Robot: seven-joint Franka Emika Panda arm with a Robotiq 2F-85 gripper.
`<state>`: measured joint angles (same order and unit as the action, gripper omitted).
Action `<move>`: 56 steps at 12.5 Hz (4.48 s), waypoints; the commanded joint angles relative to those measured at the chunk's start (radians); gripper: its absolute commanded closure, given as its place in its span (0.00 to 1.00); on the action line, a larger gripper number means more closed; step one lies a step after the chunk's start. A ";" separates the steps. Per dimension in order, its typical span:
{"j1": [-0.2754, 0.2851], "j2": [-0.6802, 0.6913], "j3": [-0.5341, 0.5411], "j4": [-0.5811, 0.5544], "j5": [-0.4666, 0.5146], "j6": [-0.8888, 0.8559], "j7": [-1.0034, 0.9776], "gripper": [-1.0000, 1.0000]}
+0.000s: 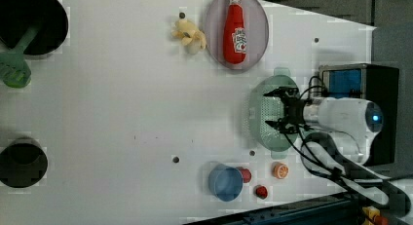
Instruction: Drag strainer right to left.
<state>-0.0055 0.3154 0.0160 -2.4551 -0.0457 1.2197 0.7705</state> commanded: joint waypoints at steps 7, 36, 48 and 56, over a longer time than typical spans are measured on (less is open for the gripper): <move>0.096 0.055 0.023 -0.006 -0.001 0.026 0.094 0.00; 0.548 0.288 0.056 0.421 0.279 -0.156 0.381 0.00; 0.664 0.383 0.056 0.573 0.318 -0.154 0.507 0.00; 0.679 0.222 -0.013 0.564 0.307 -0.318 0.325 0.00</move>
<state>0.6929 0.6284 0.0058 -1.9082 0.2625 0.9224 1.1816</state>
